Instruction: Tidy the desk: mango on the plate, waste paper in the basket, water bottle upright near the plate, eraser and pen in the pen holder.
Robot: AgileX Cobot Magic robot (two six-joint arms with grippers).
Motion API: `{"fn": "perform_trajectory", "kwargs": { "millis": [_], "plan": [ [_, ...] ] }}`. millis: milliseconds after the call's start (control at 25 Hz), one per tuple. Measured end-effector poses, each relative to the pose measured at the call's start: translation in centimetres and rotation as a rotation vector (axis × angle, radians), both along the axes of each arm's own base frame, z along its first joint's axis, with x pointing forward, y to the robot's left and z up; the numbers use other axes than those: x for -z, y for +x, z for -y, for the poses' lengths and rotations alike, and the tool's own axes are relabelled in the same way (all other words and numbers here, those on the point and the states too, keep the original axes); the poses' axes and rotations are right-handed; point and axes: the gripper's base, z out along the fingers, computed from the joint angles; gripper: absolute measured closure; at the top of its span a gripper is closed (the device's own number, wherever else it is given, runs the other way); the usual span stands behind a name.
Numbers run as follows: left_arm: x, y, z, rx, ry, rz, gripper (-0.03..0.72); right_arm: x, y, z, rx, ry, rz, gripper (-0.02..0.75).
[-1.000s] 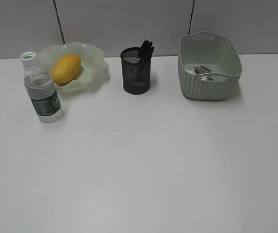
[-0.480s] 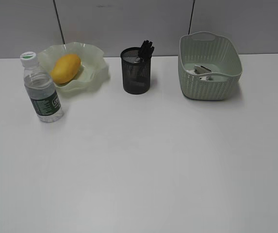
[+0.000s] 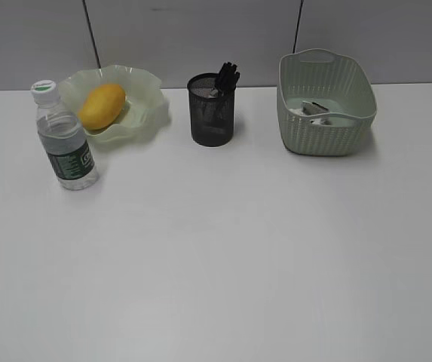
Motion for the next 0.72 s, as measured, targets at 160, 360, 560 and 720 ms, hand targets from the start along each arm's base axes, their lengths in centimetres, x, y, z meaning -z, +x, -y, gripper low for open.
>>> {"fn": "perform_trajectory", "kwargs": {
  "millis": [160, 360, 560, 720],
  "plan": [
    [0.0, 0.0, 0.0, 0.0, 0.0, 0.0, 0.282, 0.0, 0.0, 0.0, 0.0, 0.0, 0.0, 0.302],
    [0.0, 0.0, 0.0, 0.0, 0.0, 0.0, 0.282, -0.01, 0.0, 0.0, 0.0, 0.0, 0.001, 0.302],
    [0.0, 0.0, 0.0, 0.0, 0.0, 0.0, 0.302, -0.01, 0.0, 0.0, 0.0, 0.0, 0.001, 0.302],
    [0.0, 0.0, 0.0, 0.0, 0.0, 0.0, 0.32, -0.01, 0.0, 0.0, 0.0, 0.0, 0.001, 0.302]
  ]
}}
